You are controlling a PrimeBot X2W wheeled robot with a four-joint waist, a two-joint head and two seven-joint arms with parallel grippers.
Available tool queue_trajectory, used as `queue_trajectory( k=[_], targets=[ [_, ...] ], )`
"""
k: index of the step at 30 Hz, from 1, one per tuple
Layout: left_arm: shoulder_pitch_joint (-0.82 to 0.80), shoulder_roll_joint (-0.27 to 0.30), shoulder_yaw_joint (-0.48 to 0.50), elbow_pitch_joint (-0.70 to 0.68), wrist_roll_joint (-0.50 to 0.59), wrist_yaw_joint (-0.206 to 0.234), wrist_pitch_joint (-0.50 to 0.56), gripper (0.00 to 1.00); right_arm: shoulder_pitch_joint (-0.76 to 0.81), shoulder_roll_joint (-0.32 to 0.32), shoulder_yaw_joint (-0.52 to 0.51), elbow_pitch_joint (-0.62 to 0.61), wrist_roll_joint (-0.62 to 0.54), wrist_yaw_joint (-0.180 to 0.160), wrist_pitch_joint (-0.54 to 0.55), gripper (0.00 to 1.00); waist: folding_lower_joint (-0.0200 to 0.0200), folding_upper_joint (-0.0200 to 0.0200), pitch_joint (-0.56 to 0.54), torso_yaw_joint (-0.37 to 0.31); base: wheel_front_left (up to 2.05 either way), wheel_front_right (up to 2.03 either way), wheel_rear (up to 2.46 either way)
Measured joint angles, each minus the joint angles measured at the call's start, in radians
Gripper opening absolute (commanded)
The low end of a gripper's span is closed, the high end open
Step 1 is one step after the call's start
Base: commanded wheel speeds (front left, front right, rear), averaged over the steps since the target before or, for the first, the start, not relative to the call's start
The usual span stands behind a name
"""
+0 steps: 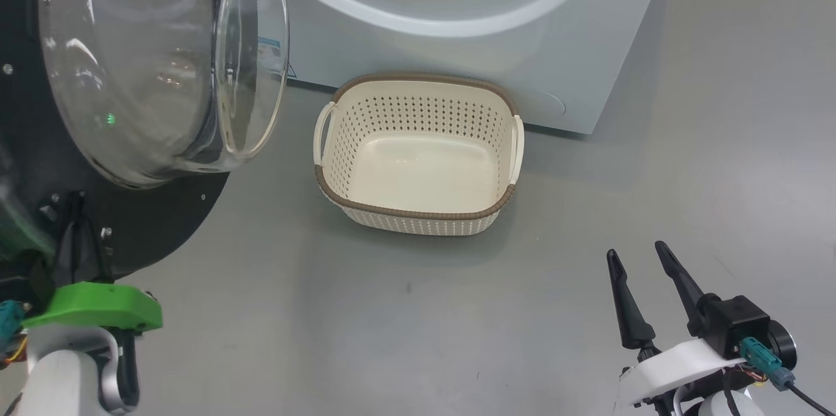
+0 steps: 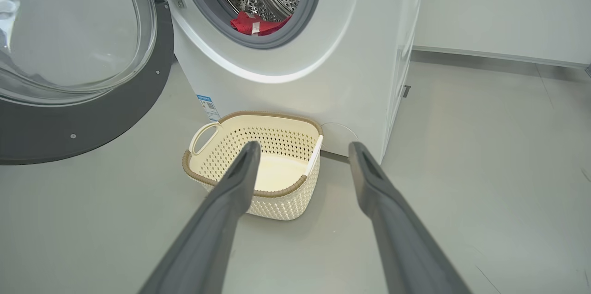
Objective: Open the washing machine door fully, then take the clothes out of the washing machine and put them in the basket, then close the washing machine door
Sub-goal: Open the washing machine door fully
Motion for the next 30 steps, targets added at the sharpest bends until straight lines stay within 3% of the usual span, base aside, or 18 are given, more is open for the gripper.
queue_trajectory(
  k=[12,17,30],
  targets=[
    [-0.053,0.058,0.118,0.029,-0.077,0.001,-0.008,0.00,-0.036,-0.018,0.011,-0.032,-0.032,-0.001,0.024,1.00,0.0000,0.0000,0.093,0.012,0.00,0.00,0.00],
    [-0.083,0.109,0.155,0.053,-0.085,0.000,-0.009,0.00,-0.065,-0.022,0.021,-0.049,-0.044,-0.001,0.032,1.00,0.0000,0.0000,0.143,0.013,0.00,0.00,0.00],
    [-0.204,0.194,0.230,0.186,-0.127,-0.027,-0.009,0.00,-0.117,-0.035,0.032,-0.075,-0.073,-0.002,0.054,1.00,0.0000,0.0000,0.256,0.015,0.00,0.00,0.00]
  ],
)
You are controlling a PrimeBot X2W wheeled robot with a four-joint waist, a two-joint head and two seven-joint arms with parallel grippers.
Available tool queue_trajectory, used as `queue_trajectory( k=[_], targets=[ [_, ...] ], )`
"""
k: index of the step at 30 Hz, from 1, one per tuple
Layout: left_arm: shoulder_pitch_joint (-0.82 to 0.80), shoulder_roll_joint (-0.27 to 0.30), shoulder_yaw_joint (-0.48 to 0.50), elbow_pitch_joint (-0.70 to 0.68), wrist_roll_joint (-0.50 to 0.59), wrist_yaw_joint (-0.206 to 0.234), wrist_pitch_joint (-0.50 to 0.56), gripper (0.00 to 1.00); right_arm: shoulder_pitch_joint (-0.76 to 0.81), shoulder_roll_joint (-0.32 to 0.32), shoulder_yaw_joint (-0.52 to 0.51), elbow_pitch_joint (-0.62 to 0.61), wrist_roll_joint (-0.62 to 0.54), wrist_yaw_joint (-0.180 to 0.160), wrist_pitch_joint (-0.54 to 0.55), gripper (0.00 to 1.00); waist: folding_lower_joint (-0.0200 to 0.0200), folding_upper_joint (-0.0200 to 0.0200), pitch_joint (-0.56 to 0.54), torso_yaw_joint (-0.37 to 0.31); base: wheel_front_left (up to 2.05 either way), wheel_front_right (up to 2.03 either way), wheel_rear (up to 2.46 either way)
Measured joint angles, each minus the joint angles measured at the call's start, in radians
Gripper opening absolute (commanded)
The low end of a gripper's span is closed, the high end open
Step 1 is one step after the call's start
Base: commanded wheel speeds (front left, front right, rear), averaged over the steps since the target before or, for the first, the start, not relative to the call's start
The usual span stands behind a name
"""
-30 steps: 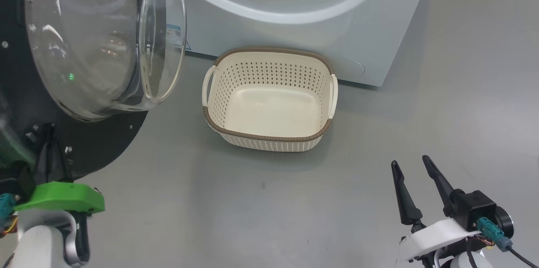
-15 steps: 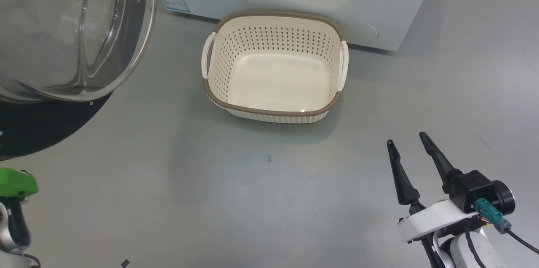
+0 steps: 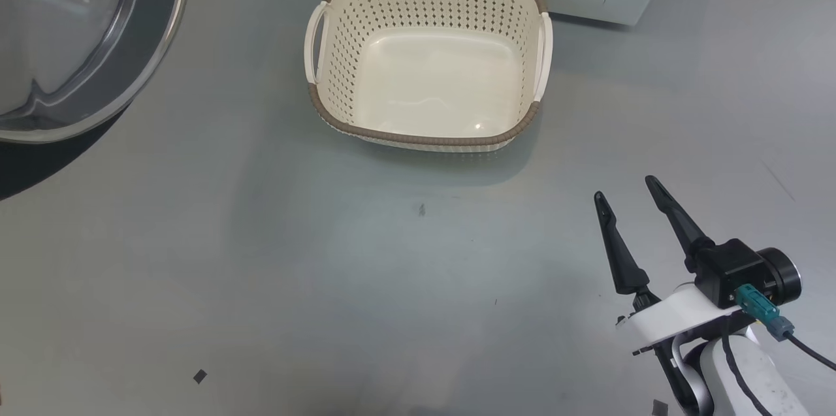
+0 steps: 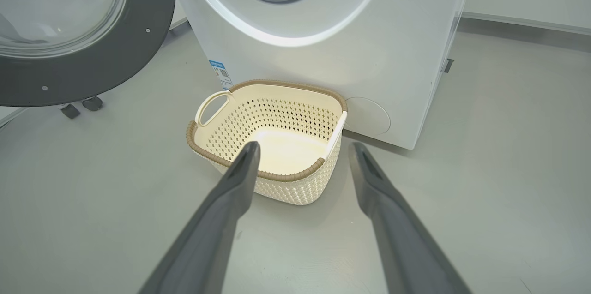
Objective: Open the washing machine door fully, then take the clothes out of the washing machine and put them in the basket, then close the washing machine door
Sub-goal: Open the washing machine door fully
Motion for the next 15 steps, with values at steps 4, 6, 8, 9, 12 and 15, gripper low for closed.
queue_trajectory(
  k=[4,6,8,9,12,15],
  targets=[
    [-0.031,0.022,0.008,0.038,0.000,-0.008,-0.001,0.00,-0.007,-0.008,-0.002,-0.002,-0.002,-0.003,0.008,1.00,0.0000,0.0000,0.021,0.003,0.00,0.00,0.00],
    [-0.048,0.029,0.011,0.056,0.000,-0.008,-0.002,0.00,-0.009,-0.009,-0.003,-0.002,-0.002,-0.008,0.008,1.00,0.0000,0.0000,0.028,0.006,0.00,0.00,0.00],
    [-0.062,0.032,0.011,0.073,0.000,-0.009,-0.002,0.00,-0.010,-0.009,-0.003,-0.002,-0.002,-0.008,0.008,1.00,0.0000,0.0000,0.032,0.009,0.00,0.00,0.00],
    [-0.067,0.033,0.012,0.079,0.000,-0.010,-0.002,0.00,-0.010,-0.009,-0.003,-0.002,-0.002,-0.008,0.008,1.00,0.0000,0.0000,0.033,0.010,0.00,0.00,0.00],
    [-0.081,0.039,0.012,0.100,0.000,-0.017,-0.003,0.00,-0.018,-0.008,-0.002,-0.001,-0.002,-0.008,0.008,1.00,0.0000,0.0000,0.037,0.013,0.00,0.00,0.00],
    [-0.093,0.041,0.014,0.116,0.000,-0.018,-0.003,0.00,-0.021,-0.008,0.000,0.000,-0.002,-0.008,0.008,1.00,0.0000,0.0000,0.038,0.014,0.00,0.00,0.00]
  ],
)
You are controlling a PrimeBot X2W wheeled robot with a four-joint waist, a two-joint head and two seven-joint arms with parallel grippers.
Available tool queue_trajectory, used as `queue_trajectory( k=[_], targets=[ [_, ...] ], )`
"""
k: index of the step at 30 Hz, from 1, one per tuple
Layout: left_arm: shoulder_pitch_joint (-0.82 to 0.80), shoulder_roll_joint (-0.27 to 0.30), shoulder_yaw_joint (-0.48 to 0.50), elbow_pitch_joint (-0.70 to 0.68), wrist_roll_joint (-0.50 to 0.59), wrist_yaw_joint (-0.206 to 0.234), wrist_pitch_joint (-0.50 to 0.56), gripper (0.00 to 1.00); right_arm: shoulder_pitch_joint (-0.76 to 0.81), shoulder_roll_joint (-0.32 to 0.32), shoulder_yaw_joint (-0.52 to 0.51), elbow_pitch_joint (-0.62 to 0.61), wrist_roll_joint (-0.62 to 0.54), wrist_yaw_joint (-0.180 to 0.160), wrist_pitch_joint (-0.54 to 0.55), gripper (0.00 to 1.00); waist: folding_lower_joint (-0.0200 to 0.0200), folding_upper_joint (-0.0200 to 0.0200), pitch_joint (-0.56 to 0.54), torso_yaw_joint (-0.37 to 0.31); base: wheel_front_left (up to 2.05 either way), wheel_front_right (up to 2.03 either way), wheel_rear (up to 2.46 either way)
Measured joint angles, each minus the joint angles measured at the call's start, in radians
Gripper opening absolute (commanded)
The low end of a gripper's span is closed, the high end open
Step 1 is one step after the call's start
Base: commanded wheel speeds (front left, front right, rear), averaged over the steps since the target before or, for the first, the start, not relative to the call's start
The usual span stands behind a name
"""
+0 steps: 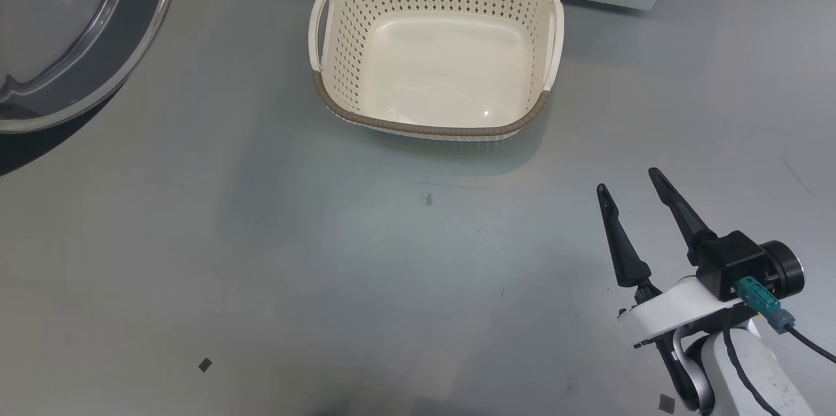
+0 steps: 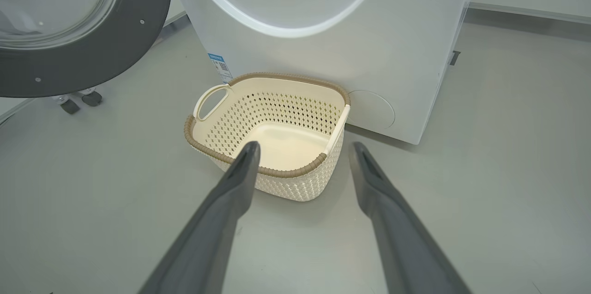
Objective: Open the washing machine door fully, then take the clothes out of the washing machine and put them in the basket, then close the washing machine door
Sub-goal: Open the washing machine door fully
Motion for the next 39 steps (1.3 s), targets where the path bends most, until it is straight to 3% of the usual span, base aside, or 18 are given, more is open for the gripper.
queue_trajectory(
  k=[7,18,39],
  targets=[
    [-0.010,-0.002,0.000,0.015,0.007,-0.008,0.000,0.00,-0.002,0.006,0.001,0.021,0.000,0.000,-0.001,1.00,0.0000,0.0000,-0.021,-0.001,0.00,0.00,0.00],
    [-0.001,-0.036,-0.061,-0.023,0.109,-0.036,0.000,0.00,-0.014,0.030,-0.004,0.072,0.018,0.002,-0.033,1.00,0.0000,-0.0001,-0.095,-0.008,0.00,0.00,0.00],
    [0.245,-0.132,-0.207,-0.145,0.225,-0.096,0.000,0.00,0.001,0.060,-0.049,0.126,0.066,0.003,-0.054,1.00,0.0000,0.0000,-0.296,-0.106,0.00,0.00,0.00]
  ],
)
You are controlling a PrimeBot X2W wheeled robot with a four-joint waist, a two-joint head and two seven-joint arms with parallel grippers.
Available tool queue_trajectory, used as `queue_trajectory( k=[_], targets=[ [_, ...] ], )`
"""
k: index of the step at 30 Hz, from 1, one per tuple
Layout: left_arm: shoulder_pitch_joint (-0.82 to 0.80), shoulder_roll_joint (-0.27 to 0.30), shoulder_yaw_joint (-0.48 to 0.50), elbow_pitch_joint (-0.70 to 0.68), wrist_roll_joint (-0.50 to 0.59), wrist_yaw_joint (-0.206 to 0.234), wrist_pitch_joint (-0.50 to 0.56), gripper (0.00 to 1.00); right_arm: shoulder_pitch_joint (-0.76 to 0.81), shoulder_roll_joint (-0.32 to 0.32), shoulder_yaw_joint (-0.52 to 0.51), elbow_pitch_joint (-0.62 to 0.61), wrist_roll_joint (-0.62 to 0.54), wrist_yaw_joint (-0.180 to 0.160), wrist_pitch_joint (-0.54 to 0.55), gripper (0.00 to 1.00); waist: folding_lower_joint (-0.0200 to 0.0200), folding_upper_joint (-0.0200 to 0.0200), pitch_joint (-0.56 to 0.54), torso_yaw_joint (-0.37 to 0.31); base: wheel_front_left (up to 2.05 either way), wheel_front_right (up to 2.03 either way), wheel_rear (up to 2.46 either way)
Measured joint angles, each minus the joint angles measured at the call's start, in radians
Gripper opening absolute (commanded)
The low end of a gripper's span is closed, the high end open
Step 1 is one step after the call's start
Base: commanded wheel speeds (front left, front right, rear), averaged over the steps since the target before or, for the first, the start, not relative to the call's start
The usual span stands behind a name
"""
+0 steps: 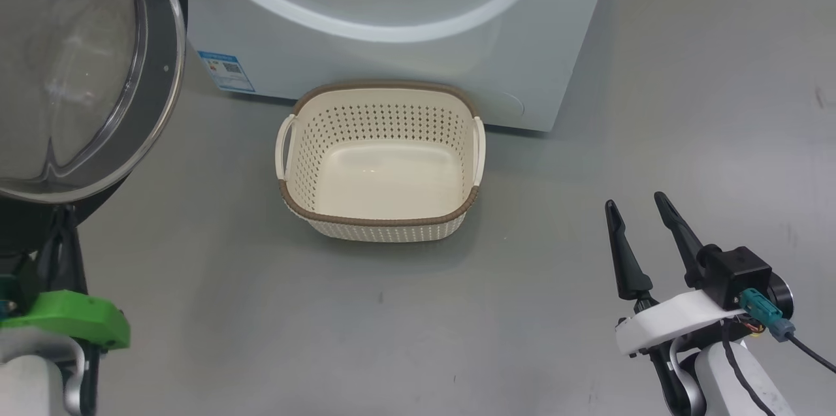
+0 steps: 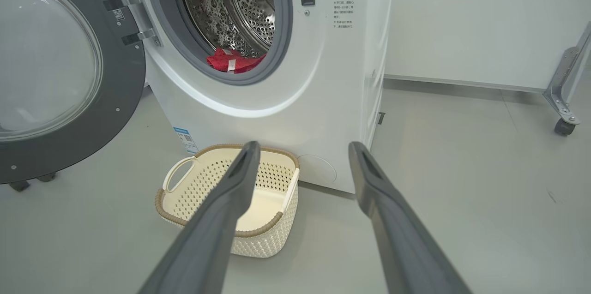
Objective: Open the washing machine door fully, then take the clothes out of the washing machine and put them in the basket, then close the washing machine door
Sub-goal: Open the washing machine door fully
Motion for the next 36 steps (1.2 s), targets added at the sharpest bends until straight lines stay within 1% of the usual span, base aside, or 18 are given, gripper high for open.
queue_trajectory(
  k=[6,11,18,19,20,21,22,27,33,36],
  targets=[
    [0.069,-0.022,-0.032,-0.050,0.026,-0.006,0.000,0.00,0.012,0.007,-0.016,0.003,0.024,0.003,0.000,1.00,-0.0001,0.0000,-0.048,-0.048,0.00,0.00,0.00],
    [0.119,-0.058,-0.047,-0.082,0.026,-0.008,0.000,0.00,0.034,0.009,-0.027,0.000,0.029,0.006,-0.002,1.00,0.0000,0.0000,-0.085,-0.089,0.00,0.00,0.00],
    [0.177,-0.085,-0.049,-0.134,0.026,-0.008,0.000,0.00,0.045,0.017,-0.044,-0.033,0.031,0.006,-0.003,1.00,0.0000,0.0000,-0.117,-0.139,0.00,0.00,0.00],
    [0.184,-0.091,-0.050,-0.141,0.025,-0.009,0.000,0.32,0.047,0.017,-0.046,-0.038,0.031,0.007,-0.003,1.00,0.0000,0.0000,-0.120,-0.147,0.00,0.00,0.00],
    [0.191,-0.097,-0.052,-0.148,0.024,-0.009,0.000,0.59,0.050,0.017,-0.047,-0.042,0.031,0.007,-0.003,1.00,0.0000,0.0000,-0.123,-0.155,0.00,0.00,0.00],
    [0.197,-0.102,-0.057,-0.156,0.024,-0.009,0.000,0.96,0.055,0.017,-0.050,-0.045,0.031,0.007,-0.003,1.00,0.0000,0.0000,-0.125,-0.162,0.00,0.00,0.00],
    [0.200,-0.109,-0.059,-0.164,0.024,-0.009,0.000,1.00,0.060,0.018,-0.052,-0.049,0.031,0.007,-0.003,1.00,0.0000,0.0000,-0.127,-0.169,0.00,0.00,0.00],
    [0.210,-0.115,-0.067,-0.202,0.023,-0.010,0.000,1.00,0.069,0.021,-0.068,-0.068,0.031,0.007,-0.003,1.00,0.0000,0.0000,-0.131,-0.194,0.00,0.00,0.00],
    [0.220,-0.116,-0.096,-0.229,0.023,-0.018,0.000,1.00,0.083,0.029,-0.084,-0.086,0.041,0.007,-0.003,1.00,0.0000,0.0000,-0.128,-0.203,0.00,0.00,0.00],
    [0.222,-0.116,-0.098,-0.239,0.023,-0.019,0.000,1.00,0.084,0.029,-0.084,-0.094,0.041,0.015,-0.004,1.00,0.0000,0.0000,-0.126,-0.205,0.00,0.00,0.00]
  ],
)
